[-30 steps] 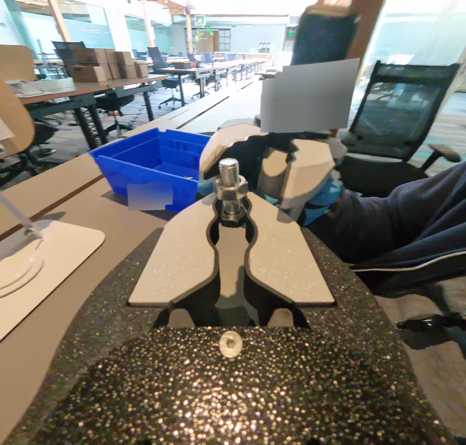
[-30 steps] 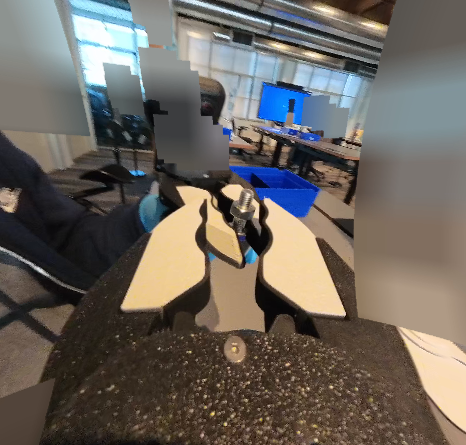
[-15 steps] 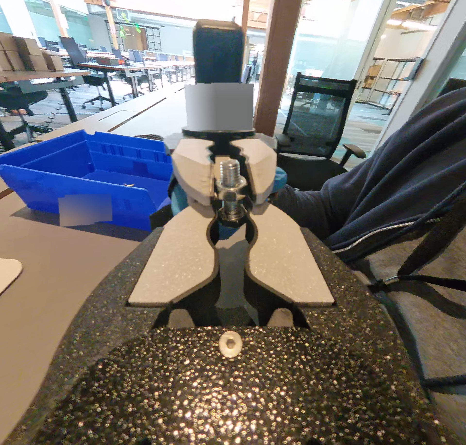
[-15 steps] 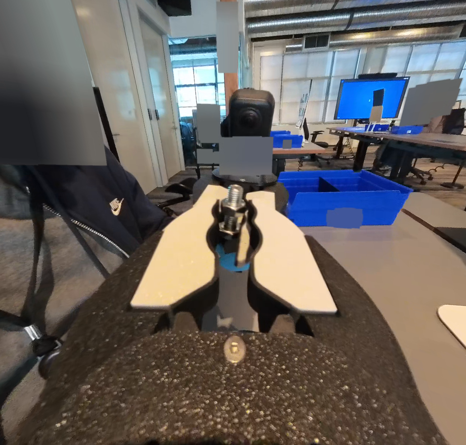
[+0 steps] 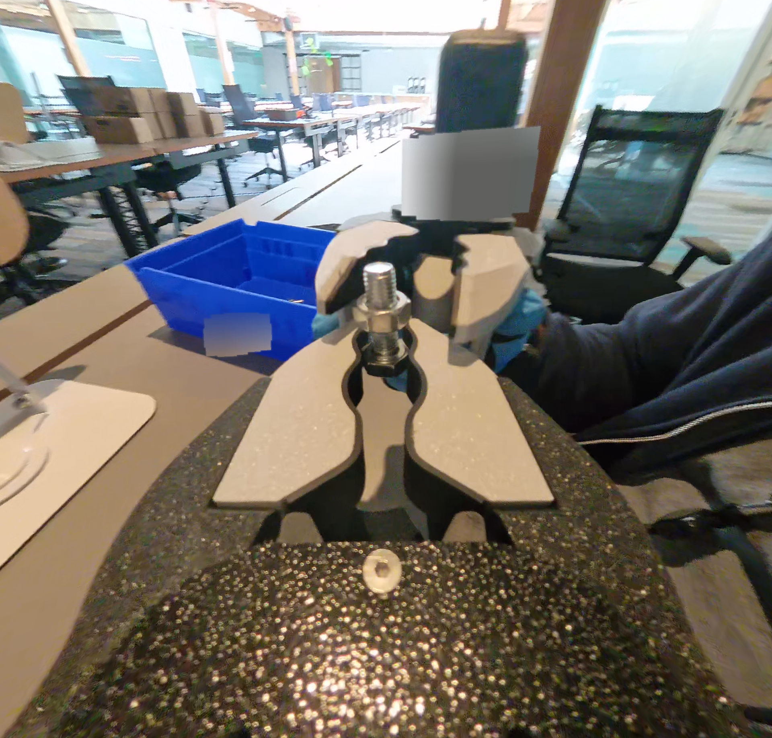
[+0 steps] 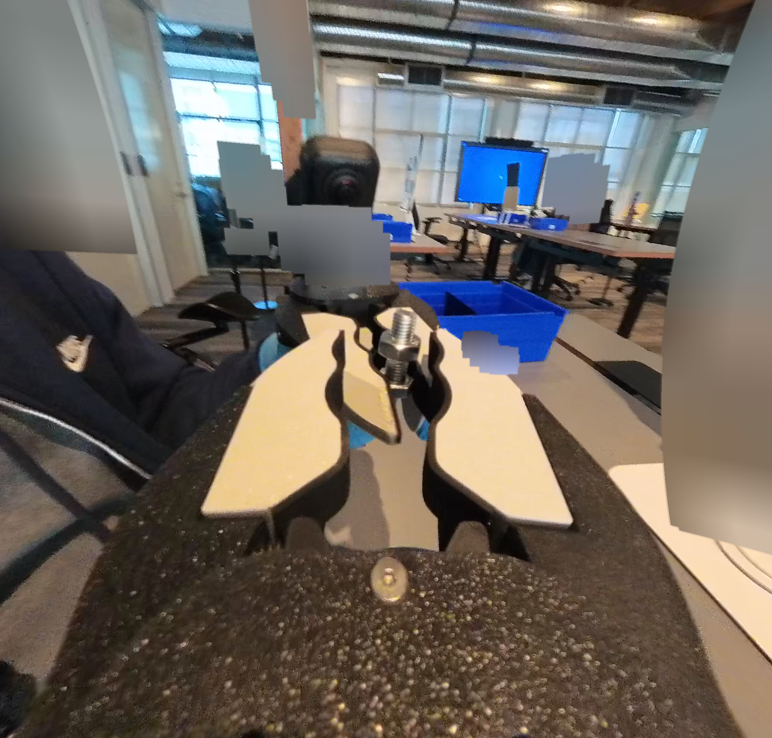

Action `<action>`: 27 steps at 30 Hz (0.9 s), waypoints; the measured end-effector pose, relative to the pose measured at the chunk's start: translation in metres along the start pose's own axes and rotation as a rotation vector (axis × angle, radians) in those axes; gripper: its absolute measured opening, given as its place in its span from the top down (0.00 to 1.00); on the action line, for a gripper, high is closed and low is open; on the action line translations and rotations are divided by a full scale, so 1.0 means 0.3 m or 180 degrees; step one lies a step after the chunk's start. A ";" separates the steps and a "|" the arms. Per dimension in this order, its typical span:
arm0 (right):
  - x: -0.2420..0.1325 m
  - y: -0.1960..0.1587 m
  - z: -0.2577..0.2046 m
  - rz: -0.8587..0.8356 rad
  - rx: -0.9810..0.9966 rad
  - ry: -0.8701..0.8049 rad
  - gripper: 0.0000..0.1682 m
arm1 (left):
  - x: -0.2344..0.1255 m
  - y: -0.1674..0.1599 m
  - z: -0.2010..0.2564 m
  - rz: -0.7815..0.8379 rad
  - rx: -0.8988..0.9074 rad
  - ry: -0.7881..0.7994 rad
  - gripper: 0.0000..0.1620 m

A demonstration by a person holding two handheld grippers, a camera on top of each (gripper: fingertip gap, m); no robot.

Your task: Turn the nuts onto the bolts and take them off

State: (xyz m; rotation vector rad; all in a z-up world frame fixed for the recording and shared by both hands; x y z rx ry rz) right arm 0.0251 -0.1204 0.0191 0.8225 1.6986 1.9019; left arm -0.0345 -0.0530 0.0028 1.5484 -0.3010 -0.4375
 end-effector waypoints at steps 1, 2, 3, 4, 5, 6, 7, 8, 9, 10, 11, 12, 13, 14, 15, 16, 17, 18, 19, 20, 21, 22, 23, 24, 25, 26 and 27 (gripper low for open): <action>-0.009 0.006 0.000 0.0075 0.0053 0.0104 0.78 | -0.002 0.001 0.005 0.0010 -0.0052 -0.0109 0.91; -0.018 0.011 0.000 0.0142 0.0115 0.0211 0.79 | -0.002 0.000 0.011 0.0016 -0.0110 -0.0233 0.91; -0.028 0.017 0.001 0.0210 0.0170 0.0297 0.80 | -0.002 0.000 0.017 0.0025 -0.0173 -0.0354 0.91; -0.036 0.021 0.001 0.0268 0.0211 0.0373 0.81 | -0.002 0.001 0.023 0.0042 -0.0221 -0.0453 0.91; -0.042 0.022 0.000 0.0295 0.0251 0.0447 0.83 | -0.002 0.002 0.030 0.0051 -0.0247 -0.0541 0.91; -0.045 0.022 0.000 0.0293 0.0286 0.0507 0.84 | -0.002 0.003 0.036 0.0054 -0.0255 -0.0609 0.91; -0.046 0.020 -0.001 0.0274 0.0308 0.0552 0.84 | -0.002 0.002 0.041 0.0048 -0.0248 -0.0661 0.91; -0.045 0.018 -0.002 0.0255 0.0322 0.0594 0.84 | -0.001 0.001 0.047 0.0037 -0.0235 -0.0702 0.90; -0.043 0.016 -0.005 0.0242 0.0337 0.0637 0.83 | 0.000 0.000 0.052 0.0022 -0.0226 -0.0751 0.91; -0.040 0.013 -0.007 0.0222 0.0354 0.0669 0.84 | 0.001 0.000 0.057 0.0023 -0.0230 -0.0790 0.91; -0.035 0.009 -0.009 0.0194 0.0363 0.0684 0.84 | 0.001 0.000 0.059 0.0031 -0.0236 -0.0806 0.91; -0.031 0.006 -0.012 0.0168 0.0362 0.0703 0.84 | 0.001 0.000 0.059 0.0028 -0.0232 -0.0806 0.91; -0.028 0.004 -0.016 0.0153 0.0358 0.0738 0.86 | 0.001 -0.001 0.059 0.0017 -0.0229 -0.0817 0.91; -0.026 0.003 -0.019 0.0152 0.0352 0.0751 0.89 | 0.000 -0.001 0.057 0.0025 -0.0238 -0.0807 0.91; -0.023 0.003 -0.018 0.0153 0.0341 0.0714 0.89 | 0.000 0.000 0.054 0.0033 -0.0242 -0.0768 0.91; -0.021 0.003 -0.015 0.0143 0.0327 0.0650 0.89 | 0.000 0.000 0.049 0.0024 -0.0222 -0.0699 0.90; -0.020 0.001 -0.011 0.0122 0.0312 0.0561 0.89 | 0.001 -0.001 0.040 0.0013 -0.0175 -0.0569 0.90; -0.019 0.000 -0.004 0.0094 0.0280 0.0439 0.89 | 0.002 -0.002 0.030 -0.0004 -0.0103 -0.0394 0.91; -0.018 -0.002 0.001 0.0053 0.0228 0.0299 0.89 | 0.004 -0.003 0.021 -0.0035 -0.0015 -0.0218 0.90; -0.016 -0.004 0.006 0.0004 0.0165 0.0148 0.89 | 0.005 -0.005 0.011 -0.0063 0.0067 -0.0038 0.90; -0.013 -0.005 0.010 -0.0042 0.0100 -0.0016 0.89 | 0.006 -0.007 0.001 -0.0083 0.0137 0.0132 0.90; -0.008 -0.007 0.013 -0.0086 0.0037 -0.0172 0.89 | 0.007 -0.009 -0.007 -0.0106 0.0196 0.0266 0.90; -0.003 -0.009 0.014 -0.0126 -0.0023 -0.0309 0.89 | 0.006 -0.010 -0.013 -0.0123 0.0242 0.0373 0.90; 0.000 -0.010 0.014 -0.0160 -0.0079 -0.0415 0.89 | 0.006 -0.010 -0.017 -0.0132 0.0278 0.0447 0.90; 0.004 -0.011 0.012 -0.0192 -0.0126 -0.0465 0.89 | 0.005 -0.010 -0.018 -0.0131 0.0295 0.0467 0.91; 0.008 -0.010 0.008 -0.0216 -0.0153 -0.0431 0.86 | 0.005 -0.009 -0.017 -0.0120 0.0279 0.0443 0.91; 0.011 -0.008 0.001 -0.0217 -0.0154 -0.0341 0.81 | 0.005 -0.008 -0.015 -0.0101 0.0249 0.0395 0.91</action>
Point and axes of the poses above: each gripper's, where its closed fingertips meet, x out along the fingers, y out of its top, z = x × y across the jaws, the point moved 7 cm from there along -x, back along the fingers, and after that the axes turned 9 degrees about y, right-handed, at the moved point
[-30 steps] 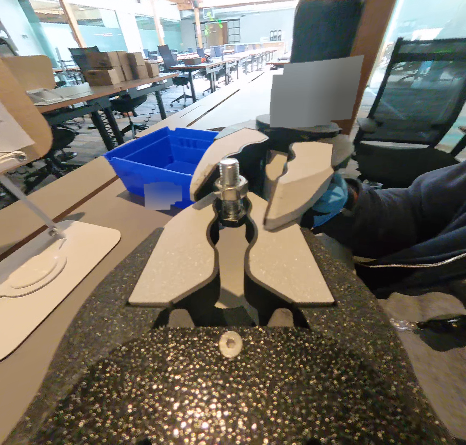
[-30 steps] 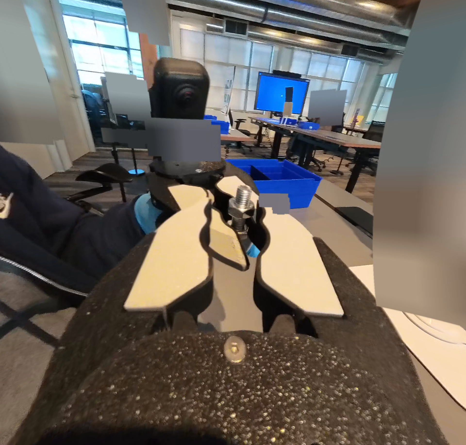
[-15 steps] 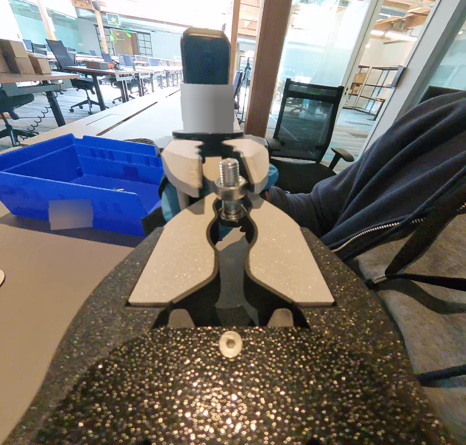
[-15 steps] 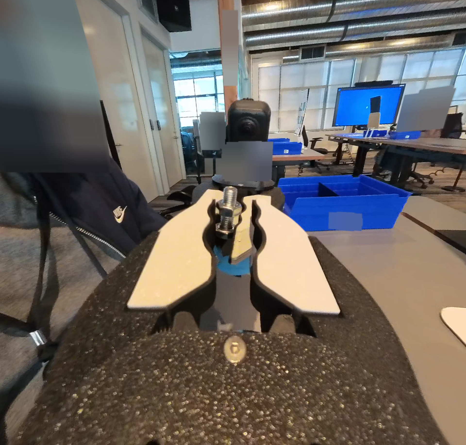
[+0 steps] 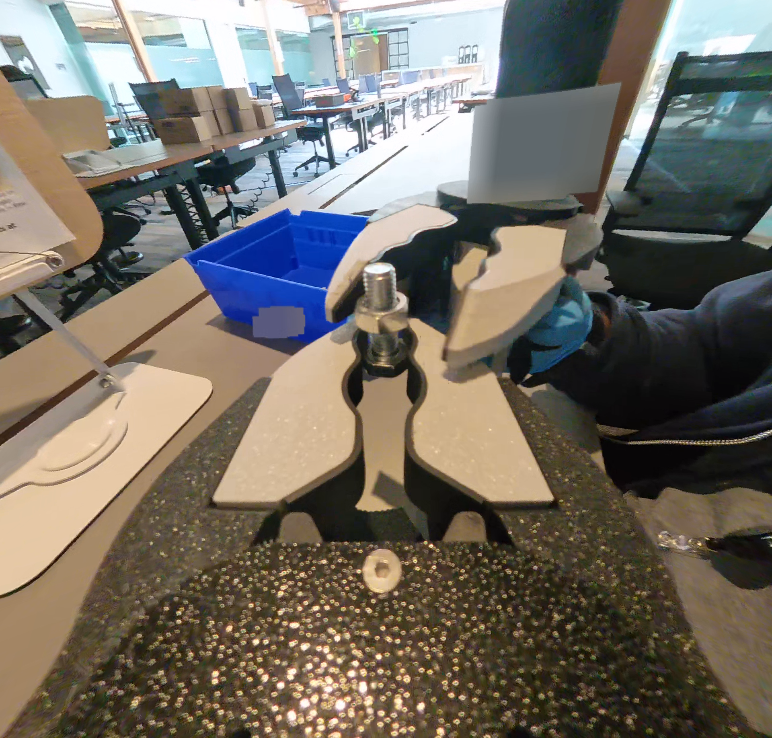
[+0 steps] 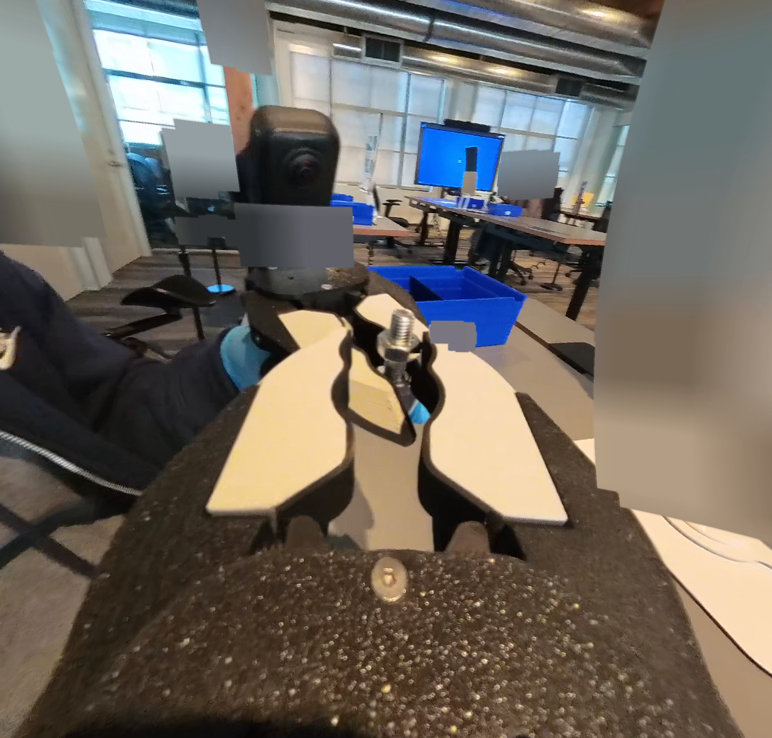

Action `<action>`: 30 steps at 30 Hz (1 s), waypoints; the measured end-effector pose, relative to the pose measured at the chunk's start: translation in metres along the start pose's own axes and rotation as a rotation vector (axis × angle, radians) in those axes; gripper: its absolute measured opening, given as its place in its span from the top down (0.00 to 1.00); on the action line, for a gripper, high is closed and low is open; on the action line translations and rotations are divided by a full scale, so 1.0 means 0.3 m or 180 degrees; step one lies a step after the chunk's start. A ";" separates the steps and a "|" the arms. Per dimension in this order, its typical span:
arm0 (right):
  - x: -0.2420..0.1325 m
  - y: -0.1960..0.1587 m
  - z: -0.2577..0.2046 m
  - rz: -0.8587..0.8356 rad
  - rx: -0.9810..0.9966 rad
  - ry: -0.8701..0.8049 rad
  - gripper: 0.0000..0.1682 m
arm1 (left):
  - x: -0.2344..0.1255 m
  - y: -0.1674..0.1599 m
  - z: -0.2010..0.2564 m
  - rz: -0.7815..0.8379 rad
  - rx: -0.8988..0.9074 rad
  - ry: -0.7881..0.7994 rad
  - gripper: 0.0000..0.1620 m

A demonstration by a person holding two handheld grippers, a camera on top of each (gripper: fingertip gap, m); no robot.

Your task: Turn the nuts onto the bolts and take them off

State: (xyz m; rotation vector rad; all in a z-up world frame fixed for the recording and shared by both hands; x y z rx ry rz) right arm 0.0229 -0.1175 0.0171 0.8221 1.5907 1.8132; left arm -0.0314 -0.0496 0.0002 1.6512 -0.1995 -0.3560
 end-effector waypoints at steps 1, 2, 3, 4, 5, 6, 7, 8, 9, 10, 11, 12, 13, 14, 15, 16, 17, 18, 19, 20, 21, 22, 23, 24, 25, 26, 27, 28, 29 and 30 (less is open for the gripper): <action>-0.001 0.004 -0.005 0.0031 0.0008 0.0084 0.78 | -0.001 0.002 0.003 0.0024 -0.0038 -0.0063 0.90; -0.005 0.010 -0.008 0.0085 0.0017 0.0158 0.77 | -0.003 0.004 0.006 0.0051 -0.0083 -0.0150 0.91; -0.010 0.014 -0.011 0.0140 0.0035 0.0244 0.77 | -0.005 0.007 0.011 0.0081 -0.0137 -0.0258 0.91; -0.016 0.017 -0.012 0.0186 0.0070 0.0342 0.77 | -0.007 0.009 0.017 0.0107 -0.0194 -0.0375 0.91; -0.022 0.020 -0.013 0.0230 0.0108 0.0442 0.78 | -0.008 0.010 0.023 0.0123 -0.0253 -0.0506 0.91; -0.029 0.023 -0.013 0.0274 0.0144 0.0537 0.78 | -0.010 0.011 0.029 0.0140 -0.0316 -0.0639 0.91; -0.036 0.026 -0.014 0.0316 0.0177 0.0631 0.79 | -0.012 0.013 0.036 0.0166 -0.0378 -0.0763 0.91; -0.042 0.028 -0.014 0.0362 0.0208 0.0721 0.80 | -0.014 0.015 0.043 0.0186 -0.0432 -0.0896 0.91; -0.049 0.031 -0.015 0.0413 0.0235 0.0807 0.82 | -0.017 0.017 0.052 0.0195 -0.0476 -0.1042 0.91; -0.056 0.034 -0.016 0.0466 0.0265 0.0903 0.83 | -0.019 0.018 0.060 0.0209 -0.0514 -0.1171 0.91; -0.063 0.036 -0.019 0.0514 0.0303 0.1012 0.84 | -0.022 0.019 0.068 0.0219 -0.0541 -0.1280 0.91; -0.067 0.038 -0.022 0.0545 0.0347 0.1116 0.85 | -0.024 0.020 0.076 0.0216 -0.0551 -0.1389 0.91; -0.070 0.038 -0.024 0.0549 0.0387 0.1196 0.85 | -0.026 0.020 0.085 0.0214 -0.0553 -0.1480 0.91; -0.070 0.035 -0.026 0.0523 0.0414 0.1246 0.85 | -0.027 0.021 0.092 0.0218 -0.0549 -0.1552 0.91; -0.068 0.031 -0.027 0.0481 0.0429 0.1275 0.85 | -0.028 0.021 0.099 0.0215 -0.0538 -0.1613 0.91; -0.066 0.026 -0.029 0.0438 0.0436 0.1306 0.84 | -0.029 0.020 0.105 0.0206 -0.0521 -0.1655 0.91; -0.063 0.023 -0.033 0.0403 0.0440 0.1352 0.84 | -0.029 0.020 0.108 0.0198 -0.0503 -0.1667 0.91; -0.060 0.020 -0.038 0.0378 0.0445 0.1397 0.84 | -0.029 0.018 0.110 0.0183 -0.0487 -0.1682 0.91; -0.056 0.018 -0.042 0.0348 0.0449 0.1421 0.84 | -0.029 0.017 0.113 0.0162 -0.0483 -0.1708 0.91; -0.052 0.015 -0.045 0.0320 0.0443 0.1435 0.85 | -0.028 0.015 0.114 0.0140 -0.0483 -0.1718 0.91; -0.050 0.013 -0.049 0.0308 0.0428 0.1453 0.86 | -0.026 0.013 0.113 0.0125 -0.0483 -0.1689 0.90; -0.047 0.013 -0.050 0.0307 0.0416 0.1439 0.89 | -0.024 0.012 0.110 0.0120 -0.0481 -0.1648 0.90; -0.046 0.014 -0.046 0.0314 0.0417 0.1383 0.89 | -0.024 0.014 0.104 0.0141 -0.0483 -0.1590 0.90; -0.047 0.016 -0.039 0.0322 0.0429 0.1307 0.89 | -0.023 0.017 0.094 0.0161 -0.0481 -0.1473 0.90; -0.046 0.015 -0.031 0.0307 0.0423 0.1186 0.89 | -0.018 0.016 0.082 0.0155 -0.0450 -0.1311 0.90; -0.043 0.013 -0.021 0.0267 0.0385 0.1028 0.89 | -0.013 0.012 0.069 0.0132 -0.0404 -0.1123 0.90; -0.040 0.010 -0.013 0.0226 0.0335 0.0858 0.89 | -0.010 0.010 0.056 0.0116 -0.0349 -0.0922 0.90; -0.037 0.009 -0.006 0.0195 0.0287 0.0692 0.89 | -0.006 0.009 0.044 0.0104 -0.0300 -0.0734 0.90; -0.034 0.008 0.000 0.0166 0.0240 0.0529 0.89 | -0.004 0.008 0.033 0.0092 -0.0247 -0.0554 0.91; -0.030 0.006 0.004 0.0131 0.0185 0.0373 0.89 | -0.002 0.006 0.024 0.0075 -0.0177 -0.0387 0.91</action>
Point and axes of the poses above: each gripper's, where its closed fingertips meet, x out along the fingers, y out of its top, z = x × y across the jaws, the point moved 7 cm from there along -x, back along the fingers, and after that the axes turned 9 degrees about y, right-handed, at the moved point
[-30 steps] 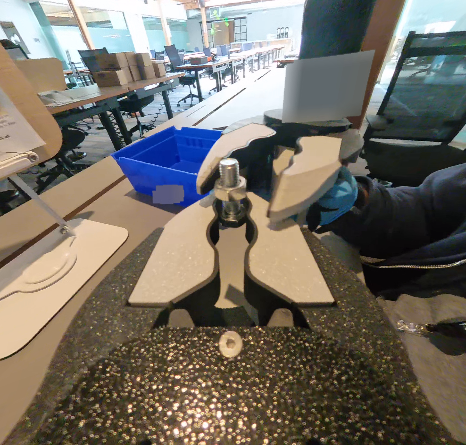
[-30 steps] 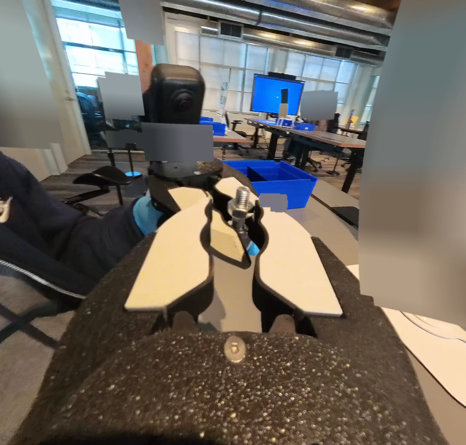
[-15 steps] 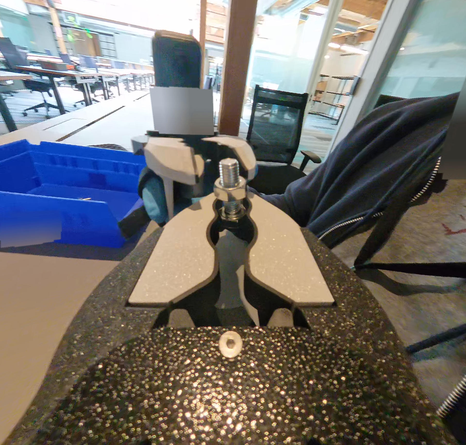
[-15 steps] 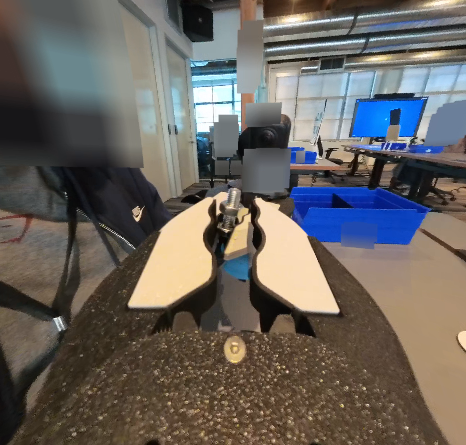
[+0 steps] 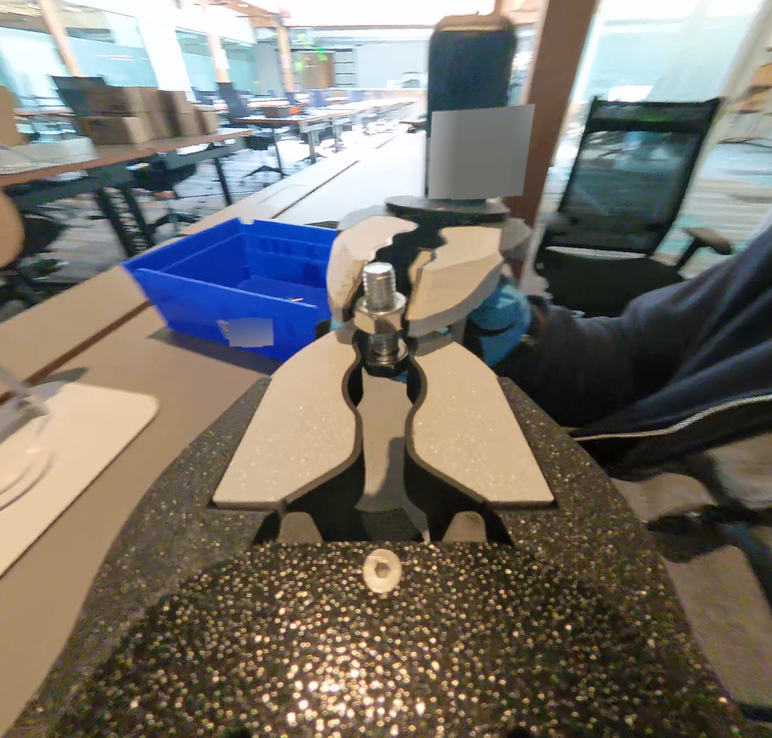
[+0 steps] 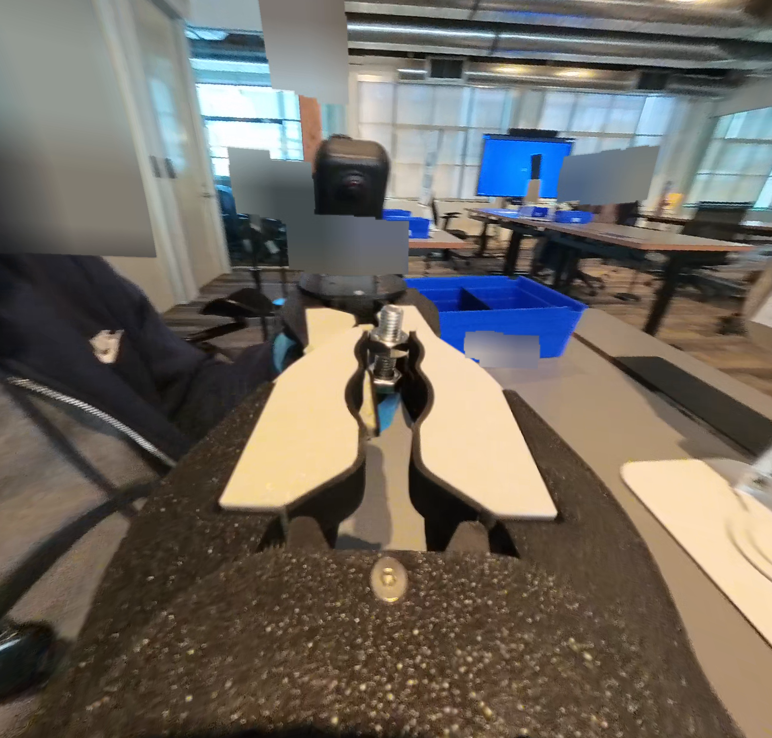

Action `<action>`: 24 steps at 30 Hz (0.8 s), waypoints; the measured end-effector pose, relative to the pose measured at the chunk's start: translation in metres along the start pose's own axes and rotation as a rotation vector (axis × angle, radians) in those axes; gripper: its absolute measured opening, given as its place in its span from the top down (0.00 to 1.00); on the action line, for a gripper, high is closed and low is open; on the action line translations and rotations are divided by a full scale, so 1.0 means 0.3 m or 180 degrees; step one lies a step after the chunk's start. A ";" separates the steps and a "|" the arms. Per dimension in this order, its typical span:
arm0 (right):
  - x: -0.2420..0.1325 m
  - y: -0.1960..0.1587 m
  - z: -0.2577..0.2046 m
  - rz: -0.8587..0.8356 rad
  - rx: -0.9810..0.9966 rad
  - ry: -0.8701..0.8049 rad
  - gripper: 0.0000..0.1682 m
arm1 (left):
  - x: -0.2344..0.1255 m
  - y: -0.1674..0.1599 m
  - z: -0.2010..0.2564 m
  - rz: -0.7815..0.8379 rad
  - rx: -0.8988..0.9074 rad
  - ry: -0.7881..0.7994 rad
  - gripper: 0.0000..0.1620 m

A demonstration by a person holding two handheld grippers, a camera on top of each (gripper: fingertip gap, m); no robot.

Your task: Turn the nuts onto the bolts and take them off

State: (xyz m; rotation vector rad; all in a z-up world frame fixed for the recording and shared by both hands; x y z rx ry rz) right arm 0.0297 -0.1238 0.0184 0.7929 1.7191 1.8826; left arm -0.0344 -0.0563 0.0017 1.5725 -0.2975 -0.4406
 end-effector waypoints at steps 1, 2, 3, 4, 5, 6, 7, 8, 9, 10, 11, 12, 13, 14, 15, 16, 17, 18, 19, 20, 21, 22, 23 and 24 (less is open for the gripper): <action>0.004 -0.002 0.003 -0.0040 -0.0057 -0.0131 0.89 | 0.000 -0.002 -0.007 -0.0024 0.0079 0.0138 0.91; 0.008 -0.003 0.003 -0.0078 -0.0107 -0.0197 0.89 | 0.000 -0.002 -0.011 -0.0032 0.0136 0.0228 0.91; 0.014 -0.004 -0.003 -0.0106 -0.0136 -0.0162 0.85 | -0.001 0.000 -0.010 -0.0023 0.0151 0.0238 0.91; 0.018 -0.003 -0.011 -0.0114 -0.0133 -0.0069 0.80 | -0.001 0.001 -0.007 -0.0009 0.0126 0.0177 0.91; 0.019 0.000 -0.017 -0.0094 -0.0116 0.0025 0.77 | -0.002 0.002 -0.003 0.0023 0.0075 0.0098 0.90; 0.016 0.003 -0.020 -0.0050 -0.0097 0.0107 0.75 | -0.005 0.006 0.001 0.0064 0.0009 -0.0007 0.91; 0.011 0.007 -0.023 0.0008 -0.0068 0.0182 0.76 | -0.007 0.008 0.007 0.0096 -0.0056 -0.0135 0.91; 0.004 0.011 -0.023 0.0069 -0.0024 0.0265 0.76 | -0.010 0.011 0.012 0.0126 -0.0118 -0.0268 0.91; -0.003 0.015 -0.025 0.0136 0.0024 0.0364 0.76 | -0.012 0.013 0.018 0.0152 -0.0179 -0.0395 0.91; -0.011 0.020 -0.027 0.0205 0.0070 0.0458 0.77 | -0.014 0.014 0.025 0.0166 -0.0237 -0.0531 0.91; -0.018 0.023 -0.028 0.0268 0.0109 0.0542 0.78 | -0.015 0.014 0.033 0.0166 -0.0286 -0.0675 0.90; -0.024 0.026 -0.029 0.0320 0.0143 0.0621 0.79 | -0.016 0.014 0.041 0.0175 -0.0326 -0.0797 0.91; -0.029 0.028 -0.030 0.0359 0.0176 0.0695 0.80 | -0.016 0.016 0.049 0.0192 -0.0359 -0.0899 0.91; -0.032 0.029 -0.032 0.0387 0.0206 0.0768 0.81 | -0.017 0.016 0.058 0.0190 -0.0377 -0.1003 0.91; -0.033 0.029 -0.035 0.0402 0.0235 0.0840 0.81 | -0.017 0.016 0.064 0.0186 -0.0379 -0.1071 0.91; -0.033 0.027 -0.037 0.0401 0.0258 0.0894 0.82 | -0.017 0.015 0.069 0.0182 -0.0363 -0.1097 0.91; -0.030 0.025 -0.040 0.0382 0.0270 0.0924 0.82 | -0.017 0.014 0.074 0.0158 -0.0337 -0.1138 0.91; -0.026 0.021 -0.042 0.0348 0.0273 0.0947 0.82 | -0.017 0.012 0.081 0.0135 -0.0320 -0.1197 0.91; -0.020 0.016 -0.046 0.0306 0.0275 0.0978 0.82 | -0.017 0.011 0.088 0.0123 -0.0313 -0.1258 0.91; -0.013 0.011 -0.051 0.0264 0.0277 0.1016 0.82 | -0.016 0.010 0.095 0.0110 -0.0313 -0.1310 0.91; -0.007 0.008 -0.056 0.0232 0.0269 0.1052 0.83 | -0.015 0.007 0.099 0.0084 -0.0313 -0.1348 0.91; -0.003 0.006 -0.062 0.0226 0.0248 0.1094 0.85 | -0.015 0.006 0.099 0.0069 -0.0318 -0.1356 0.90; -0.002 0.008 -0.065 0.0245 0.0237 0.1101 0.89 | -0.017 0.008 0.096 0.0095 -0.0342 -0.1338 0.90; -0.003 0.010 -0.061 0.0264 0.0236 0.1048 0.89 | -0.018 0.011 0.090 0.0109 -0.0343 -0.1289 0.90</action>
Point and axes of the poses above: each gripper's, where its closed fingertips meet, x out along the fingers, y out of its top, z = x × y across the jaws, the point moved 7 cm from there along -x, back along the fingers, and after that the axes turned 9 degrees about y, right-handed, at the moved point
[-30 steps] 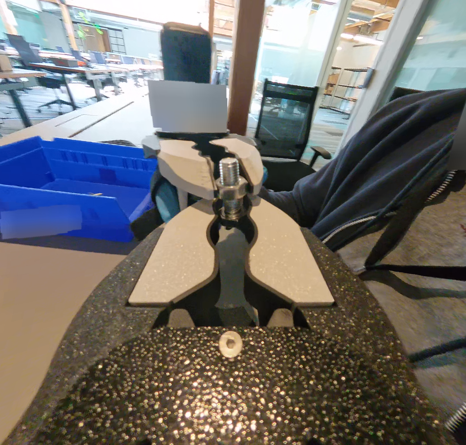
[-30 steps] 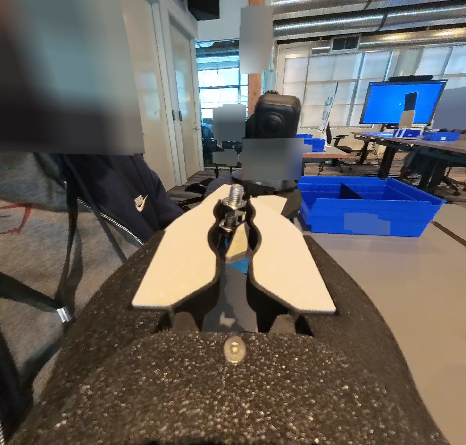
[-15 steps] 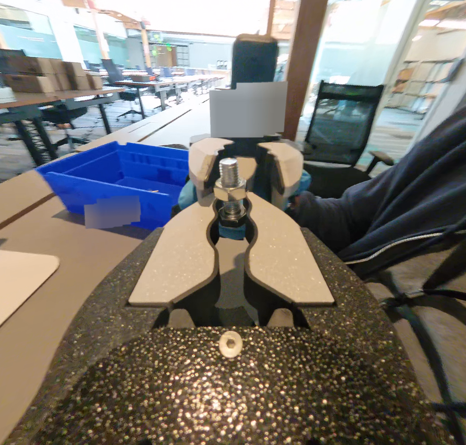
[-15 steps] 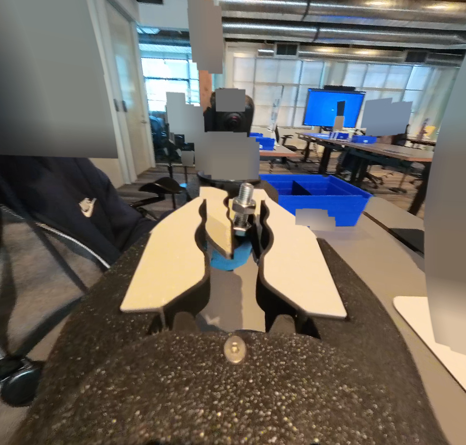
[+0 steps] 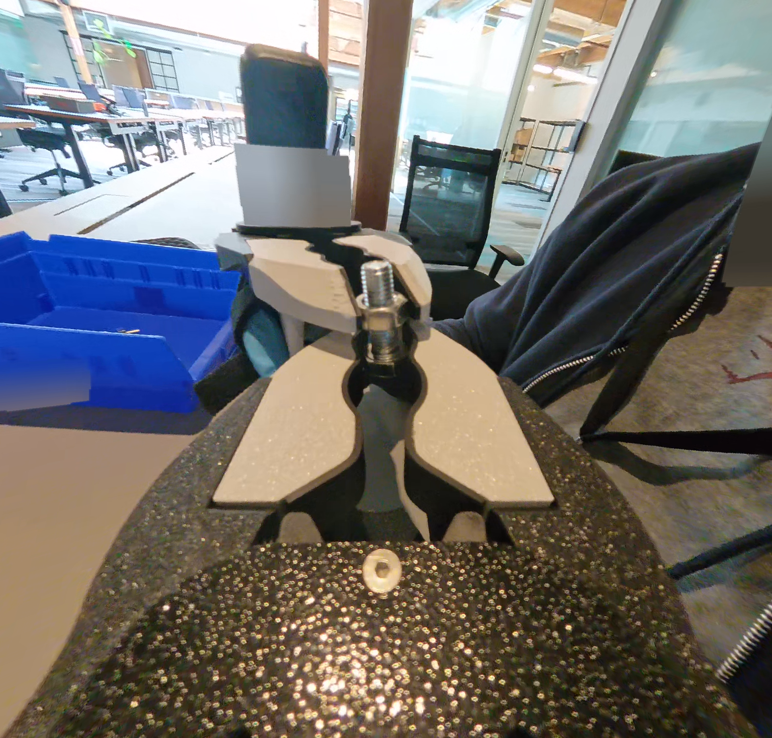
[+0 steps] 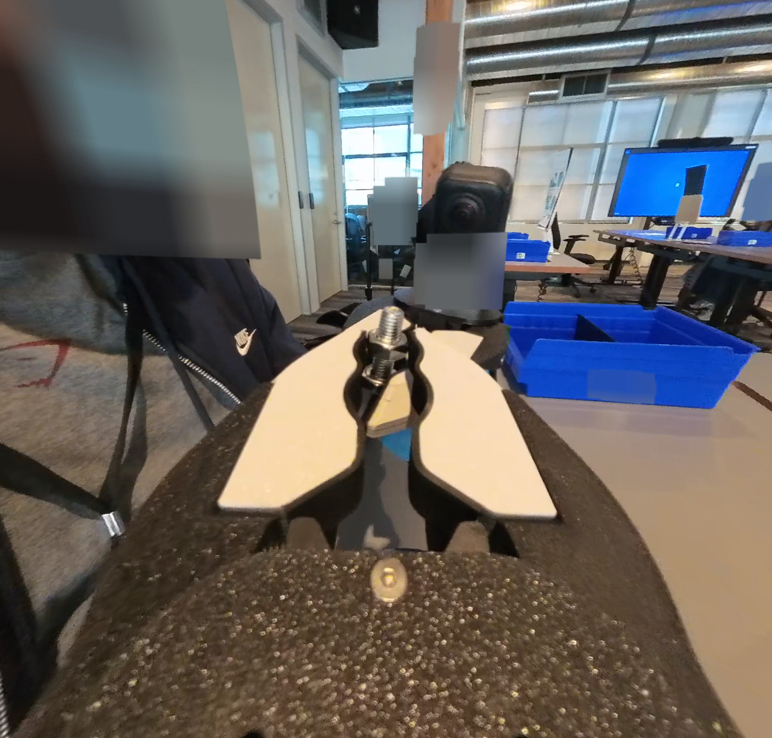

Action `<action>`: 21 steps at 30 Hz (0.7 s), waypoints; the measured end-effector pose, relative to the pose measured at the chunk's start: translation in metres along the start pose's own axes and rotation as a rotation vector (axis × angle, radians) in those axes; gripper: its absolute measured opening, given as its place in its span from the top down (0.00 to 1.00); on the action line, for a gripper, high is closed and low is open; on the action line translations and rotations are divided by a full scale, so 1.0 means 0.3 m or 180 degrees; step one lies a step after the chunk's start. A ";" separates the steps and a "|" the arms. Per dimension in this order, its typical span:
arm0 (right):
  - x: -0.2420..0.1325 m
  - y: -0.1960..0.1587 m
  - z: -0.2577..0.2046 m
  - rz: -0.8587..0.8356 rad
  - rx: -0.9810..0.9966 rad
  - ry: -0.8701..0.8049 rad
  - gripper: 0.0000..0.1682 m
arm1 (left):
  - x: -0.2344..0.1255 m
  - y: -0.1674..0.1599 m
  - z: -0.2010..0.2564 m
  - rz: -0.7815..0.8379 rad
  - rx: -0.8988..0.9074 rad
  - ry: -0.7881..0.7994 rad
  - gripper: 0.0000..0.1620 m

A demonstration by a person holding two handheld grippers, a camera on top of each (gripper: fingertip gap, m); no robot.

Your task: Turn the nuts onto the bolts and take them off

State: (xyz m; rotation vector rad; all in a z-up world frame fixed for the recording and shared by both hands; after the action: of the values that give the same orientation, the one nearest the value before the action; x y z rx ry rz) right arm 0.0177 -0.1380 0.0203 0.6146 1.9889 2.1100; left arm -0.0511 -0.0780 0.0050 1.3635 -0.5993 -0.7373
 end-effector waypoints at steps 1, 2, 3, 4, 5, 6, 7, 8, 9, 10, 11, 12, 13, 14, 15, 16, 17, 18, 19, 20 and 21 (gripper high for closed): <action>-0.003 0.003 0.005 0.0009 -0.0009 -0.0070 0.89 | -0.003 0.003 -0.007 0.0021 0.0011 0.0080 0.90; -0.007 0.005 0.011 0.0014 -0.0028 -0.0182 0.89 | -0.006 0.006 -0.020 0.0055 0.0036 0.0256 0.90; -0.010 0.005 0.021 -0.0019 -0.0067 -0.0359 0.89 | -0.008 0.005 -0.037 0.0027 0.0109 0.0500 0.91; -0.012 0.001 0.032 -0.0107 -0.0126 -0.0560 0.89 | -0.009 0.001 -0.051 -0.0048 0.0199 0.0721 0.91; -0.011 -0.002 0.040 -0.0203 -0.0192 -0.0737 0.89 | -0.011 -0.002 -0.063 -0.0095 0.0285 0.0928 0.90; -0.012 -0.003 0.046 -0.0275 -0.0253 -0.0900 0.89 | -0.013 -0.002 -0.073 -0.0117 0.0353 0.1108 0.90; -0.012 -0.003 0.050 -0.0335 -0.0302 -0.1039 0.89 | -0.014 -0.002 -0.081 -0.0139 0.0412 0.1253 0.91; -0.012 -0.002 0.053 -0.0390 -0.0346 -0.1151 0.89 | -0.015 -0.002 -0.086 -0.0162 0.0479 0.1379 0.91; -0.010 -0.002 0.055 -0.0439 -0.0387 -0.1245 0.89 | -0.016 -0.002 -0.091 -0.0188 0.0549 0.1493 0.91; -0.009 -0.003 0.056 -0.0483 -0.0422 -0.1307 0.89 | -0.017 -0.003 -0.095 -0.0220 0.0605 0.1580 0.91; -0.005 -0.004 0.054 -0.0522 -0.0443 -0.1306 0.86 | -0.017 -0.004 -0.096 -0.0244 0.0625 0.1605 0.91; 0.000 -0.004 0.050 -0.0542 -0.0450 -0.1242 0.82 | -0.017 -0.005 -0.095 -0.0235 0.0596 0.1566 0.91; 0.003 -0.002 0.045 -0.0532 -0.0439 -0.1149 0.79 | -0.017 -0.003 -0.092 -0.0195 0.0535 0.1482 0.91; 0.004 0.001 0.039 -0.0485 -0.0415 -0.1048 0.76 | -0.018 0.000 -0.087 -0.0144 0.0460 0.1366 0.91; 0.001 0.006 0.034 -0.0414 -0.0383 -0.0945 0.76 | -0.018 0.001 -0.082 -0.0104 0.0382 0.1231 0.91; -0.005 0.011 0.030 -0.0339 -0.0339 -0.0849 0.77 | -0.019 0.002 -0.076 -0.0079 0.0299 0.1092 0.91; -0.013 0.016 0.027 -0.0264 -0.0289 -0.0756 0.77 | -0.019 0.001 -0.072 -0.0062 0.0214 0.0953 0.91; -0.020 0.021 0.022 -0.0193 -0.0244 -0.0649 0.78 | -0.018 0.001 -0.066 -0.0037 0.0128 0.0813 0.90; -0.028 0.025 0.017 -0.0132 -0.0205 -0.0531 0.80 | -0.017 0.002 -0.060 -0.0007 0.0051 0.0678 0.90; -0.036 0.030 0.013 -0.0079 -0.0177 -0.0449 0.82 | -0.015 0.002 -0.051 0.0008 0.0000 0.0544 0.91; -0.045 0.034 0.011 -0.0037 -0.0160 -0.0408 0.84 | -0.012 0.001 -0.043 0.0002 -0.0031 0.0419 0.91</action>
State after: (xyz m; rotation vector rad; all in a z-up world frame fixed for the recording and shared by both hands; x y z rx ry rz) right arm 0.0326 -0.1413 0.0279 0.7085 1.8615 2.0520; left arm -0.0438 -0.0669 0.0038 1.3910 -0.4914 -0.6437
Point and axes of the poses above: each gripper's, where its closed fingertips meet, x out along the fingers, y out of its top, z = x × y across the jaws, the point moved 7 cm from there along -x, back along the fingers, and after that the axes turned 9 degrees about y, right-handed, at the moved point
